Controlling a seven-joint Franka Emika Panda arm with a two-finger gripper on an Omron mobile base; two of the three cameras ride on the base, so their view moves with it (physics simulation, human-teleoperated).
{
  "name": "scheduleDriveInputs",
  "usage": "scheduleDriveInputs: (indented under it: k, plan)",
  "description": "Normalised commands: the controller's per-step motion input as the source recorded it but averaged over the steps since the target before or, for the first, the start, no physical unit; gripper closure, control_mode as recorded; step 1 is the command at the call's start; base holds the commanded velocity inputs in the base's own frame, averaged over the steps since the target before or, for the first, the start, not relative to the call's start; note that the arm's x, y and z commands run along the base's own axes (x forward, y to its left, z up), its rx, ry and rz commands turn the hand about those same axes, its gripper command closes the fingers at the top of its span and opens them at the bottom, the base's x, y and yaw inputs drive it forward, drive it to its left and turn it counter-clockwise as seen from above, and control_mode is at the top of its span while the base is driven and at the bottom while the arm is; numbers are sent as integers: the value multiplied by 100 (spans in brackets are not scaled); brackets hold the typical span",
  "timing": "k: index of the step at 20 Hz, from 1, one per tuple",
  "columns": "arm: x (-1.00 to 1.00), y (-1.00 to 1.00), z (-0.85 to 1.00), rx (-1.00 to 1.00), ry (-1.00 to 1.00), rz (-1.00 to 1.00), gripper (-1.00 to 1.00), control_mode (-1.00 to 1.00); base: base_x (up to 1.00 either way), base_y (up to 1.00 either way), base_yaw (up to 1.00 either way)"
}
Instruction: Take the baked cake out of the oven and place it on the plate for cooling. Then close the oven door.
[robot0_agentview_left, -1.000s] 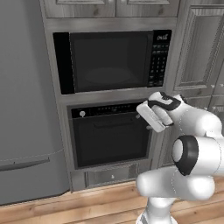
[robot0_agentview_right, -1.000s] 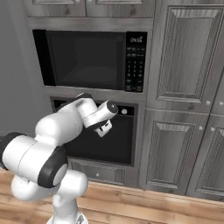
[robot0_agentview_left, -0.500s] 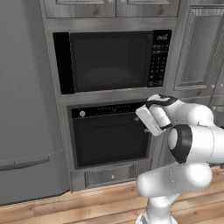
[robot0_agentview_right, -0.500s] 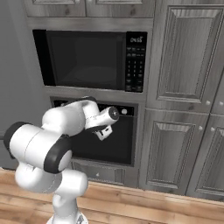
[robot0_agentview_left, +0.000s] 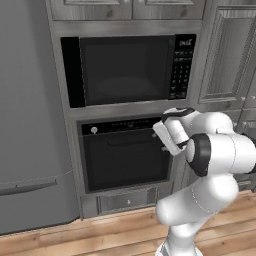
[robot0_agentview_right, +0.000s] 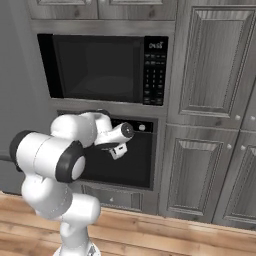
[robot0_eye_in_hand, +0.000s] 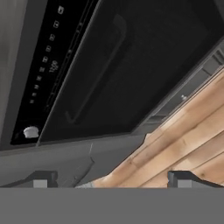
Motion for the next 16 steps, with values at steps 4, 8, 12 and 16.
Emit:
scheduleDriveInputs:
  k: [4,8,12,16]
  plan:
    - [24,0,-18,0,1,-6,-100,-100,0,0,0]
    - [24,0,-25,0,0,-4,-100,-100,0,0,0]
    - [29,0,-22,3,0,0,-100,-100,0,0,0]
    - [23,0,-19,14,-10,0,-100,-100,0,0,0]
